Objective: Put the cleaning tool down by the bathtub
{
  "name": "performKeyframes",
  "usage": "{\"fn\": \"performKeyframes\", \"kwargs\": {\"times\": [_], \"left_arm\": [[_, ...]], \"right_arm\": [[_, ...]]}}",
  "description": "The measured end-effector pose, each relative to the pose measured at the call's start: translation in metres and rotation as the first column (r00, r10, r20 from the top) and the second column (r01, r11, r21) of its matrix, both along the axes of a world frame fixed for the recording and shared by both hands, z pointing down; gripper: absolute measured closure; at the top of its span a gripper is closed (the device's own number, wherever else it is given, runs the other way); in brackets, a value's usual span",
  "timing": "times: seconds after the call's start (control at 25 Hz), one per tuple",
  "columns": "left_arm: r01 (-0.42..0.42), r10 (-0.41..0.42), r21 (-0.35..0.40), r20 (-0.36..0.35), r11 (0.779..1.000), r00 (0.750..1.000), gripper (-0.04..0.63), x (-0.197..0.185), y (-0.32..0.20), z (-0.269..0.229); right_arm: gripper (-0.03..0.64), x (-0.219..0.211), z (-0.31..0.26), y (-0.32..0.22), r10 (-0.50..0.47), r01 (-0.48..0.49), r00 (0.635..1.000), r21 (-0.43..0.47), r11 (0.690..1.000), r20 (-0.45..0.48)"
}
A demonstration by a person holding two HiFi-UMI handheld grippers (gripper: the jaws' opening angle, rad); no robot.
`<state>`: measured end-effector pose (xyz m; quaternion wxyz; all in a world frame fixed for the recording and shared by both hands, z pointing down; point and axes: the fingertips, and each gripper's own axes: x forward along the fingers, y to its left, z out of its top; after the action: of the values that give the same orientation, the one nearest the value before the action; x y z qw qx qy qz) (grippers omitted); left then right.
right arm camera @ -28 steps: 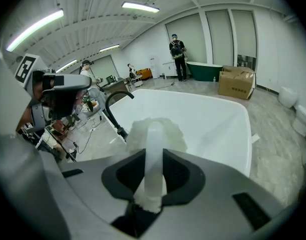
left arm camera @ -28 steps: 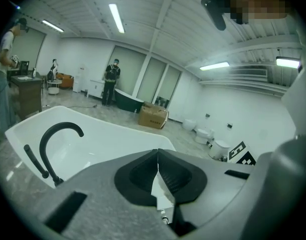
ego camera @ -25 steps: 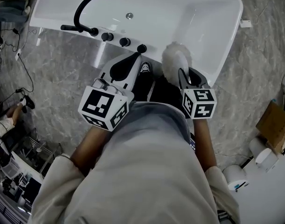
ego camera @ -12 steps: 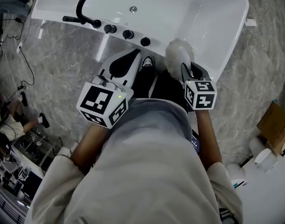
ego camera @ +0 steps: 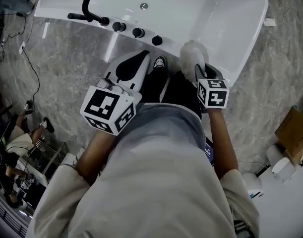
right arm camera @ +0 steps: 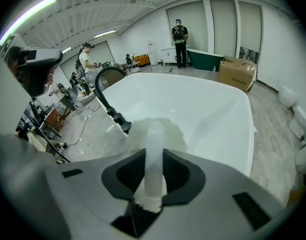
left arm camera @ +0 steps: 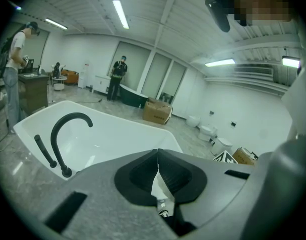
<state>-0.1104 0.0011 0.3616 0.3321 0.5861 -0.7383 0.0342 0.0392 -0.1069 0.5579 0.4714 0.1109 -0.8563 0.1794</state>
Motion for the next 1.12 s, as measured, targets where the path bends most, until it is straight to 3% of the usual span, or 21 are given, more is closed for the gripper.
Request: {"fn": "performKeyframes", "kwargs": {"times": [0.56, 1.12], "left_arm": [[-0.074, 0.077, -0.041, 0.06, 0.996, 0.995, 0.586, 0.015, -0.001, 0.002], [-0.085, 0.088, -0.083, 0.025, 0.993, 0.996, 0.586, 0.019, 0.007, 0.012]], "right_arm": [[0.537, 0.013, 0.045, 0.0, 0.007, -0.009, 0.996, -0.028, 1.0, -0.084], [0.537, 0.003, 0.066, -0.006, -0.016, 0.012, 0.993, -0.034, 0.999, -0.121]]}}
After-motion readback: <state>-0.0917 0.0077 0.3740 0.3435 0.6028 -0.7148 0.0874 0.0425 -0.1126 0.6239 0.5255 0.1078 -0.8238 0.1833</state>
